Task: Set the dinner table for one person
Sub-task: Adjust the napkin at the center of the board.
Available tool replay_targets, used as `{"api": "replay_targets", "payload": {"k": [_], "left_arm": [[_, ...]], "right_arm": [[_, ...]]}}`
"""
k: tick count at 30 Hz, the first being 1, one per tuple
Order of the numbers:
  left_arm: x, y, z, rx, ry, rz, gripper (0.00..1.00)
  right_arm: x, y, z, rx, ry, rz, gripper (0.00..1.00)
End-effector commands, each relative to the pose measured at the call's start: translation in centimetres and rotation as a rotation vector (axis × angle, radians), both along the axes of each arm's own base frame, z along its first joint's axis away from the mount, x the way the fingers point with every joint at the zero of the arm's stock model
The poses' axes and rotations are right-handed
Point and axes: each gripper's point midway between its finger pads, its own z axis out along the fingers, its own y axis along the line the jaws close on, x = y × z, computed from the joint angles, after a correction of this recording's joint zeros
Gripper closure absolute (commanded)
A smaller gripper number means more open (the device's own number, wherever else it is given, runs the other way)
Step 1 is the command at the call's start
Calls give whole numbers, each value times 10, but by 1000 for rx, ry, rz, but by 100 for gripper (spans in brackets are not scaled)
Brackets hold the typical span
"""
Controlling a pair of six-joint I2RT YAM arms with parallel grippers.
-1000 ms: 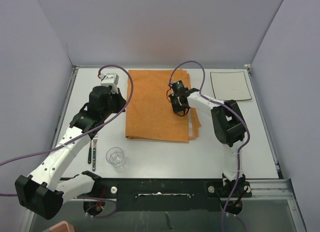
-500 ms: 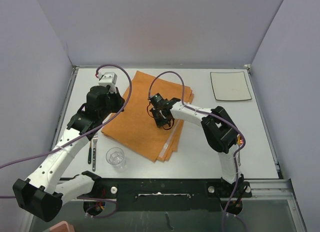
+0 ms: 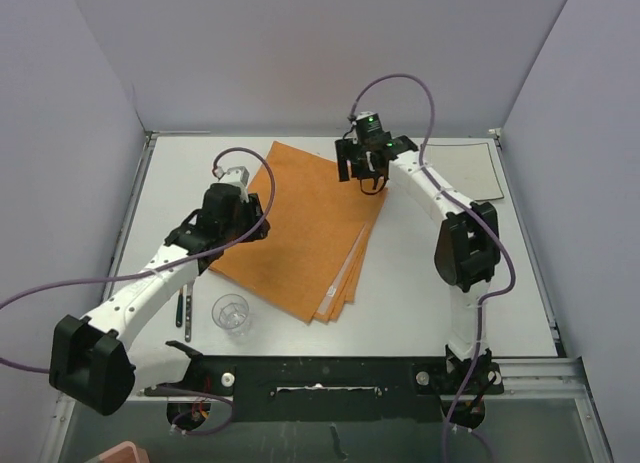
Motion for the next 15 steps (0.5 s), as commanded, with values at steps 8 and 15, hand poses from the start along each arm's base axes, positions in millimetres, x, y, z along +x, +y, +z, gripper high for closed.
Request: {"api": "replay_targets", "payload": {"k": [8, 15], "left_arm": [[5, -31, -91, -221, 304, 218, 72], [6, -35, -124, -239, 427, 377, 79]], "right_arm": [[26, -37, 7, 28, -6, -77, 24], [37, -43, -18, 24, 32, -79, 25]]}}
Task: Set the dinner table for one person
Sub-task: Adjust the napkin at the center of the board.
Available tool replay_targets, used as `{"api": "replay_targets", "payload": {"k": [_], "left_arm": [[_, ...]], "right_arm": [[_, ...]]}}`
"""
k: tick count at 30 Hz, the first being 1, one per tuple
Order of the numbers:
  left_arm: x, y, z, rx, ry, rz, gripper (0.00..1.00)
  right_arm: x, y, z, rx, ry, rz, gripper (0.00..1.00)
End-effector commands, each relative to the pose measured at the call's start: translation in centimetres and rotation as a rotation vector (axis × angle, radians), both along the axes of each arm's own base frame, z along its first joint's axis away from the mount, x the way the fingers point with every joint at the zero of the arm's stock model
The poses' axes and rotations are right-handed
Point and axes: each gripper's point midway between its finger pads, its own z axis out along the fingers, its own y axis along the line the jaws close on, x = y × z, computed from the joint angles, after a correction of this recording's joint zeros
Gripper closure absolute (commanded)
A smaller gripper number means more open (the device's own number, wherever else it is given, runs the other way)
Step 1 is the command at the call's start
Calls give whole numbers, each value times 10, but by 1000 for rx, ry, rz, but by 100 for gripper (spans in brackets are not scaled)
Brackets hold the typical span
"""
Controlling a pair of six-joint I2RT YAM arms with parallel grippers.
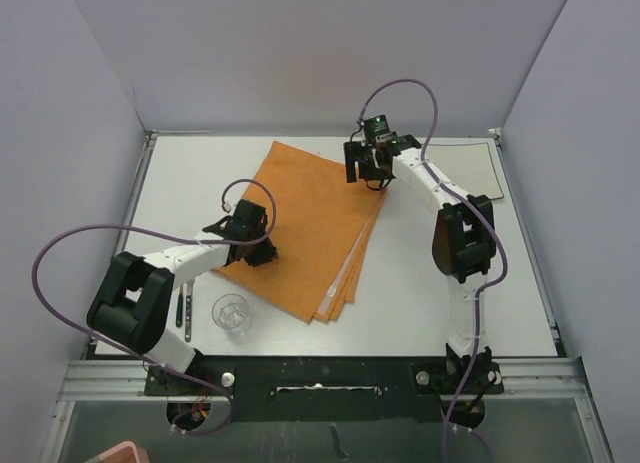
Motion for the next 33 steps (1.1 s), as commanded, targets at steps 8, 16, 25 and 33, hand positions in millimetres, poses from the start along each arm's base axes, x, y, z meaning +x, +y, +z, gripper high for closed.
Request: {"api": "replay_targets", "payload": {"k": [8, 16, 25, 33], "left_arm": [[18, -26, -6, -64, 23, 147, 91], [23, -28, -23, -29, 83, 144, 100], [45, -17, -43, -27, 177, 112, 100], [71, 1, -61, -30, 238, 110, 100]], "right_arm": [[24, 1, -48, 68, 74, -6, 68], [4, 4, -100, 48, 200, -38, 100], [-51, -32, -109, -56, 289, -171, 100], [-127, -49, -103, -88, 374, -276, 100]]}}
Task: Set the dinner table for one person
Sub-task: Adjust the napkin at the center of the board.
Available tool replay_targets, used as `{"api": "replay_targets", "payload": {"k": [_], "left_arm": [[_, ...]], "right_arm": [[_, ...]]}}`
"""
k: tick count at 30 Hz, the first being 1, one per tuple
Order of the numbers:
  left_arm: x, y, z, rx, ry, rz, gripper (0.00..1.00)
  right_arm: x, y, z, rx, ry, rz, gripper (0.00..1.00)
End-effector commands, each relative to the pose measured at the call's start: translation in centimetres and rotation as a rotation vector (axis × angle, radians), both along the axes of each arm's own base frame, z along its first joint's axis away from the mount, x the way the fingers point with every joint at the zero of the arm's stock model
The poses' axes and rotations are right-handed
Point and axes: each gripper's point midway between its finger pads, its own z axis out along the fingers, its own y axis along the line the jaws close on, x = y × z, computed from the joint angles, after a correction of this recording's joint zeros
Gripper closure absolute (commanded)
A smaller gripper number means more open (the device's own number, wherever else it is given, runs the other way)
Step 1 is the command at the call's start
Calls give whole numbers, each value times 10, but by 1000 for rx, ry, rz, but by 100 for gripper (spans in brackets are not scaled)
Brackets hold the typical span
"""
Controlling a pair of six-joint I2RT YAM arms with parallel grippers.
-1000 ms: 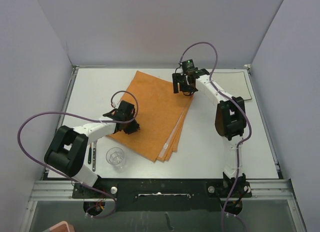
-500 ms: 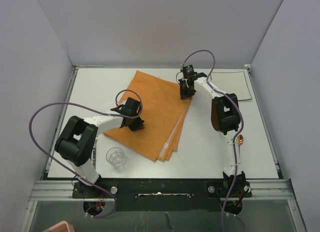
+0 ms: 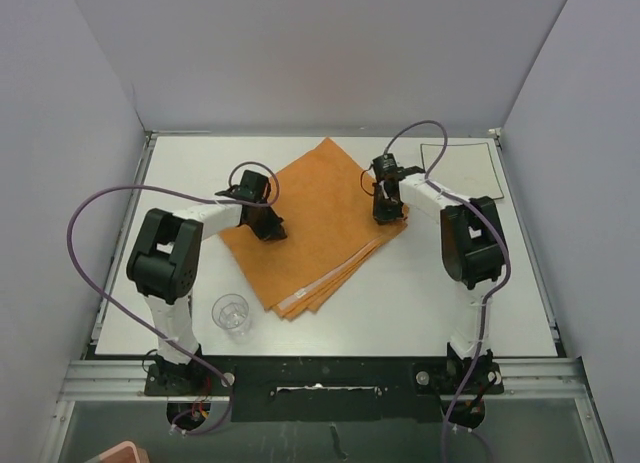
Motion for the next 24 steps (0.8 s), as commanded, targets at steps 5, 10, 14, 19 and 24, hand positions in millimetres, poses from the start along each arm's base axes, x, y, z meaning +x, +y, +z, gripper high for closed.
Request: {"api": "replay_targets", "payload": {"k": [5, 10, 14, 19, 24], "left_arm": [[31, 27, -30, 117, 28, -52, 100], [54, 24, -14, 134, -37, -91, 100], [67, 19, 3, 135, -93, -131, 100], [60, 24, 13, 162, -107, -147, 100], [46, 30, 20, 173, -109, -148, 100]], "right_arm": [[-103, 8, -2, -92, 180, -17, 100], [-143, 32, -6, -109, 234, 10, 100], [-160, 53, -5, -115, 227, 45, 100], [-155, 46, 5, -181, 197, 30, 100], [-145, 22, 20, -207, 153, -40, 100]]}}
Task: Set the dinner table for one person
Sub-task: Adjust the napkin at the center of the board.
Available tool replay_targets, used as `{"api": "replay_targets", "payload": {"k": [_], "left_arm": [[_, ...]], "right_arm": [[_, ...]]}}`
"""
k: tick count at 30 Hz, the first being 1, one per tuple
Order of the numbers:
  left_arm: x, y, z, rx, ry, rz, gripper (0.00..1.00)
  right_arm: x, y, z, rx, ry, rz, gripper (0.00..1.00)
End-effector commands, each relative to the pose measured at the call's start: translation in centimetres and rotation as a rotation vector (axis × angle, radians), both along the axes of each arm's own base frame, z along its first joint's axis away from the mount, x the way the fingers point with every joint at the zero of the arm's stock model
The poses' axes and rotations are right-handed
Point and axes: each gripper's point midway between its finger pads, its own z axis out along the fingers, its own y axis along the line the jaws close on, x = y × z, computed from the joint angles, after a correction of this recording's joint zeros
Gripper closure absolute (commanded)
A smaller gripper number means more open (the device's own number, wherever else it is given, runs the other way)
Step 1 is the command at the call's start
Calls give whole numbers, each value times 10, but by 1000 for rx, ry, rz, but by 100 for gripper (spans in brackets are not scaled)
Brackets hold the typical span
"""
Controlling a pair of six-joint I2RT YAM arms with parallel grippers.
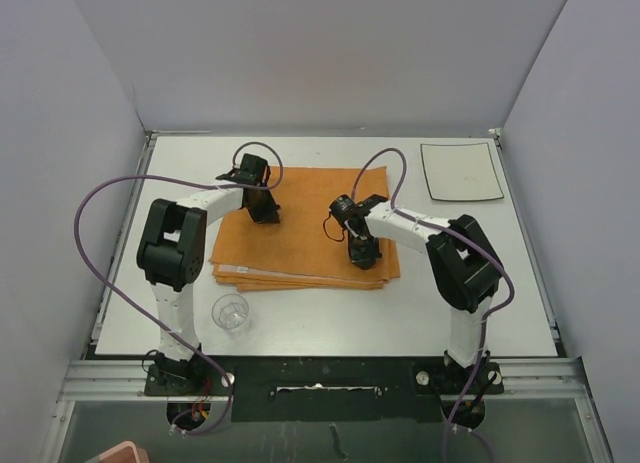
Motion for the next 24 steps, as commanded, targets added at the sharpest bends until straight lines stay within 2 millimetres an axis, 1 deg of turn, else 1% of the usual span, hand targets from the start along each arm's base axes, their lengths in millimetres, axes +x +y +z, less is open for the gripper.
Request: {"api": "replay_targets", "payload": {"k": [1, 3, 5, 7, 9, 10, 13, 14, 15, 16, 18, 19, 21, 24], "left_arm": [[-13, 10, 19, 40, -26, -18, 100], [-15, 12, 28, 48, -43, -26, 100], [-17, 12, 41, 50, -70, -43, 100], [-17, 10, 57, 46, -107, -71, 100], [-17, 5, 78, 34, -156, -118, 100], [-17, 2, 89, 26, -184, -145, 94], [-19, -6, 131, -4, -296, -215, 72], [-21, -6, 146, 1, -338, -230, 66], [-23, -6, 159, 13, -376, -244, 61], [-27, -4, 178, 30, -432, -258, 58], [-37, 0, 201, 85, -523, -301, 53], [-44, 4, 205, 131, -556, -326, 49], [-58, 17, 209, 186, -581, -329, 48], [-73, 38, 204, 251, -569, -303, 46]], "right_arm": [[10, -37, 25, -60, -58, -108, 100], [18, -47, 35, -62, -85, -133, 100], [29, -54, 49, -61, -127, -137, 100], [42, -54, 66, -62, -181, -121, 100], [55, -49, 80, -46, -229, -86, 100], [60, -46, 86, -40, -247, -72, 100], [68, -41, 96, -40, -267, -35, 88], [69, -39, 97, -43, -268, -26, 80], [68, -37, 97, -44, -268, -15, 70], [68, -36, 95, -47, -268, -6, 62], [66, -36, 89, -48, -260, 8, 53], [64, -38, 84, -60, -253, 10, 52], [63, -46, 76, -82, -244, 1, 51], [62, -55, 66, -85, -241, -16, 51]]}}
